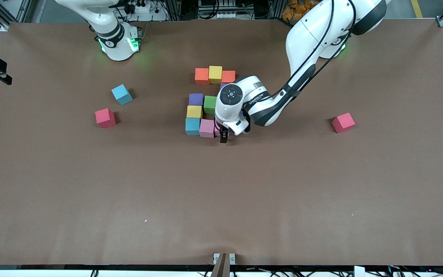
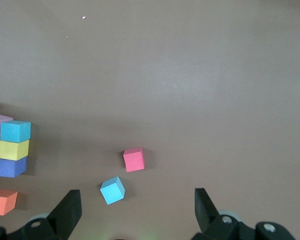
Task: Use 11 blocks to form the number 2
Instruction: 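Lower the pink cube beside the other pink cube and open the left gripper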
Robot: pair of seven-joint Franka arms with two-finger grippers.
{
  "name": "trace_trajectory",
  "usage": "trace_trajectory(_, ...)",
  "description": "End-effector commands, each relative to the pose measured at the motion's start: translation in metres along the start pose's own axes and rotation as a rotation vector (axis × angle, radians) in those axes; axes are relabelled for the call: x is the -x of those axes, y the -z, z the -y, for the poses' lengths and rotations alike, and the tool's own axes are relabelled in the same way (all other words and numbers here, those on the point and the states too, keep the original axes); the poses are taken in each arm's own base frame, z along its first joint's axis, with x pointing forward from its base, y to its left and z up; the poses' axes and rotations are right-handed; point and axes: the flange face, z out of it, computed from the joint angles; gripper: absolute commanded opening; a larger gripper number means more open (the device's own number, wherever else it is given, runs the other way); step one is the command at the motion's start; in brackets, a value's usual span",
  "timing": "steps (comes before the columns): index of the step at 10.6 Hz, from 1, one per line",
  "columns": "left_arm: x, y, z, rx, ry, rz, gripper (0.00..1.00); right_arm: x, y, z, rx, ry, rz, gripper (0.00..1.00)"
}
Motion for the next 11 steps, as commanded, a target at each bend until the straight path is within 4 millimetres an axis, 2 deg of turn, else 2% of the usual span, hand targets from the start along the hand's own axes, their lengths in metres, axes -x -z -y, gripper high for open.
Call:
trace_trajectory(1,-0.006,0.025,-0.012,-0.006,0.015,-0.063,1.0,0.004,0.006,-0.004,0.01,-0.009,-0.001,1.0)
trace_trajectory(3,-0.011,0.042,-0.013,-0.036,0.005,-0.101,1.0,0.003,0.006,-0.003,0.001,-0.007,-0.003,1.0)
trace_trajectory(5,-0.01,0.067,-0.007,-0.057,-0.042,-0.101,1.0,0.002,0.005,-0.001,0.001,-0.003,-0.001,1.0)
trace_trajectory(7,-0.011,0.084,-0.004,-0.085,-0.063,-0.101,1.0,0.004,0.006,-0.004,0.003,-0.009,-0.003,1.0)
trace_trajectory(9,-0.033,0.119,-0.021,-0.08,-0.084,-0.104,1.0,0.004,0.007,-0.005,0.009,-0.01,-0.003,1.0)
trace_trajectory(11,-0.072,0.155,-0.05,-0.058,-0.111,-0.108,1.0,0.004,0.007,-0.005,0.008,-0.01,-0.005,1.0)
